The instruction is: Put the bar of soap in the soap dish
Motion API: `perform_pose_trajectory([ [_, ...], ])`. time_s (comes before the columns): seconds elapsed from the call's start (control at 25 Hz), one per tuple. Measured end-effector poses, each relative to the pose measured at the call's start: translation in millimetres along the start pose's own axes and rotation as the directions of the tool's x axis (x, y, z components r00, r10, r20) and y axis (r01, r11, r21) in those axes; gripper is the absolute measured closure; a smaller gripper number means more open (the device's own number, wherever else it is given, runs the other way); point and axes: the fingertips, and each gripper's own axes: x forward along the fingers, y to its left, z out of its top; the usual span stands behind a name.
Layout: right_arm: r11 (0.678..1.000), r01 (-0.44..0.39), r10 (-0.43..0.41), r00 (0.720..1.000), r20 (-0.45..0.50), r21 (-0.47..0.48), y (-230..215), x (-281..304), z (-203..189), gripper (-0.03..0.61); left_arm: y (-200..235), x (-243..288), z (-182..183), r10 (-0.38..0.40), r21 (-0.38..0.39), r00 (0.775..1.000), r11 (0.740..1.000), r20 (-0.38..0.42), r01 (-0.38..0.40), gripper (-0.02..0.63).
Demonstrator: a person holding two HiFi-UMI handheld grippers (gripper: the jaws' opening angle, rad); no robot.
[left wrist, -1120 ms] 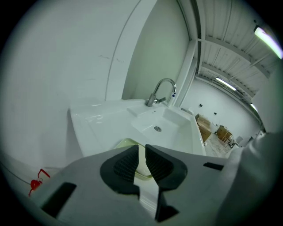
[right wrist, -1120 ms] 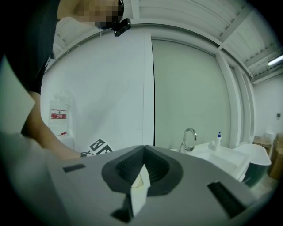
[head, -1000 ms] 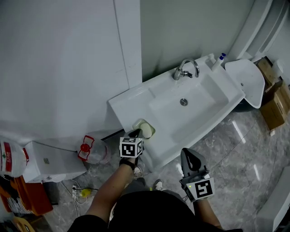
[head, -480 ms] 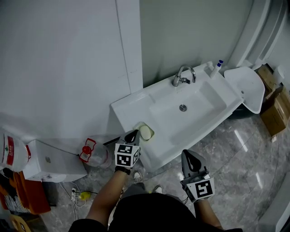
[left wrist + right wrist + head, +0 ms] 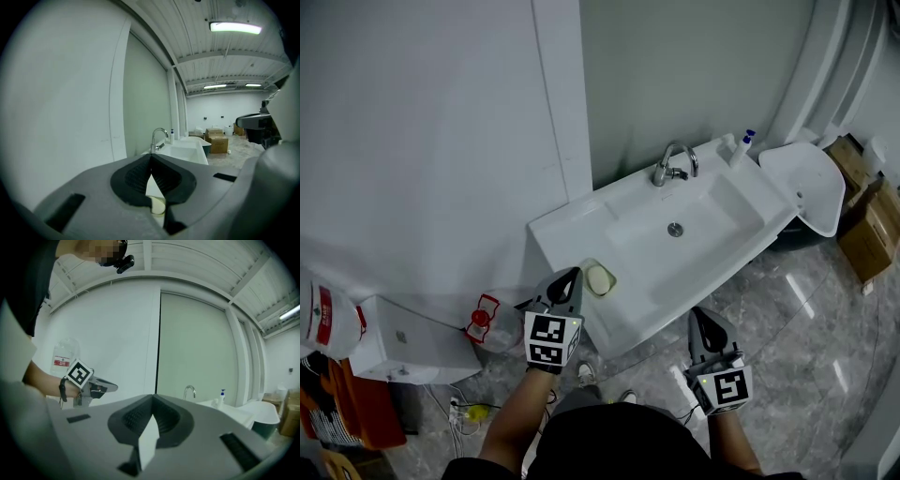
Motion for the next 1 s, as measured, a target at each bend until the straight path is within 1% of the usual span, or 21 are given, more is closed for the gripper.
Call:
perform_pose_trajectory([
  [0.16, 1.000, 0.028, -0.028, 1.000, 0.011, -0.011, -13, 0, 6, 0.566, 6, -21, 30, 0.016, 0.029, 0.997, 0.999, 0.077, -0.018, 0.594],
  [0.36, 0.998, 0.053, -0.053, 0.999, 0.014, -0.019, -21, 3, 8, 0.566, 15, -49, 65, 0.026, 0.081, 0.984, 0.996, 0.174, -0.040, 0.594],
  [0.52, 0.998, 0.063, -0.063, 0.998, 0.005, 0.005, -22, 7, 10, 0.566, 12, -63, 80, 0.003, 0.133, 0.974, 0.991, 0.227, -0.034, 0.594],
  [0.64, 0.999, 0.052, -0.052, 0.999, 0.013, 0.001, -20, 15, 16, 0.566, 9, -66, 88, -0.012, 0.155, 0.968, 0.988, 0.249, -0.028, 0.594],
  [0.72, 0.999, 0.044, -0.044, 0.999, 0.017, -0.001, -15, 20, 20, 0.566, 8, -72, 90, -0.011, 0.144, 0.969, 0.989, 0.248, -0.025, 0.594],
  [0.8, 0.999, 0.037, -0.037, 0.999, 0.014, -0.004, -11, 24, 22, 0.566, 7, -81, 90, 0.003, 0.118, 0.972, 0.993, 0.236, -0.031, 0.594],
  [0.92, 0.999, 0.036, -0.036, 0.999, 0.007, -0.011, -10, 28, 25, 0.566, 14, -93, 87, 0.029, 0.123, 0.972, 0.991, 0.233, -0.059, 0.594],
  [1.0, 0.999, 0.038, -0.038, 0.999, 0.004, -0.015, -9, 31, 26, 0.566, 20, -99, 86, 0.036, 0.114, 0.972, 0.991, 0.233, -0.064, 0.594],
])
